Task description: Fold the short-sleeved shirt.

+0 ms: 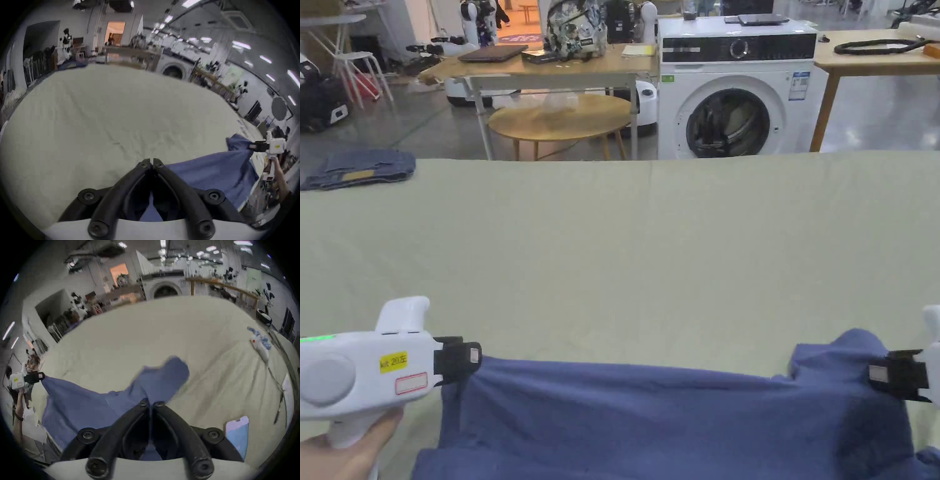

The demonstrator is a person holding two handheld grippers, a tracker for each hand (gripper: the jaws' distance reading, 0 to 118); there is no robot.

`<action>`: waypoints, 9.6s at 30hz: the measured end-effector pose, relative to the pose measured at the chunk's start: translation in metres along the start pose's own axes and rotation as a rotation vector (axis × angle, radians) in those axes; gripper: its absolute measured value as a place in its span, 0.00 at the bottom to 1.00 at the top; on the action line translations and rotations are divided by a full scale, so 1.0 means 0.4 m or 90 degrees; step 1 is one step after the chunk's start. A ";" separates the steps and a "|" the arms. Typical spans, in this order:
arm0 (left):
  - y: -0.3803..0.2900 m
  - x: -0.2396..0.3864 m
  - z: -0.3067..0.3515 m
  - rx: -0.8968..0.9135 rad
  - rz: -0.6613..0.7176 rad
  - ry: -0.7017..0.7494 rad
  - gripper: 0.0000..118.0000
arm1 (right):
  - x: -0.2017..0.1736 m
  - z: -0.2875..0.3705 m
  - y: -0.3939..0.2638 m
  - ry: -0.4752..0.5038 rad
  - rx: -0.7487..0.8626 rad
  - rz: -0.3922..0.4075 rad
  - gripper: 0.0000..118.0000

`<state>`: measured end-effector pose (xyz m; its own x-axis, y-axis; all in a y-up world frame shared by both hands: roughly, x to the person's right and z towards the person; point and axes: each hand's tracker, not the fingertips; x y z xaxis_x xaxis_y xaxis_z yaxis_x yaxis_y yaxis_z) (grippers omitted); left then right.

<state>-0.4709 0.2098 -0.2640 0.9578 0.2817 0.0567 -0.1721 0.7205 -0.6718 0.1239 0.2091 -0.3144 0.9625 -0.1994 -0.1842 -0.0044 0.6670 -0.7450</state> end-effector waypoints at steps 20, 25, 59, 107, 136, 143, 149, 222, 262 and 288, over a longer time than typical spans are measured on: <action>-0.484 0.008 0.241 -0.052 0.034 0.044 0.03 | -0.037 0.224 -0.494 -0.075 -0.002 0.016 0.17; -0.460 0.046 0.288 0.042 0.033 0.015 0.43 | -0.049 0.288 -0.504 -0.073 0.076 0.003 0.58; -0.454 -0.206 0.213 0.045 0.363 -0.217 0.62 | -0.158 0.288 -0.357 0.025 0.170 -0.015 0.00; -0.348 0.447 -0.096 -0.099 0.100 -0.294 0.00 | -0.079 0.296 -0.454 0.029 0.136 -0.095 0.00; -0.459 0.059 -0.077 -0.076 0.436 -0.297 0.05 | -0.142 0.266 -0.435 0.061 0.087 -0.069 0.00; -0.453 0.073 -0.023 -0.010 0.496 -0.320 0.05 | -0.138 0.271 -0.436 0.063 0.087 -0.078 0.00; -0.320 0.111 0.186 0.055 0.306 -0.161 0.05 | -0.130 0.270 -0.431 0.063 0.087 -0.081 0.00; -0.227 -0.345 0.213 -0.007 0.361 -0.009 0.23 | -0.209 0.034 -0.462 0.232 -0.051 0.021 0.00; -0.101 0.462 0.376 0.402 -0.191 0.105 0.00 | -0.314 0.293 -0.124 -0.119 0.454 0.129 0.00; -0.113 0.415 0.396 0.443 -0.138 0.105 0.86 | -0.337 0.332 -0.108 -0.122 0.521 0.123 0.84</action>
<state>-0.3404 0.3242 -0.1072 0.9995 0.0287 -0.0139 -0.0291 0.9990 -0.0328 0.0302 0.3026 -0.1721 0.9944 0.0469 -0.0943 -0.0472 0.9989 -0.0013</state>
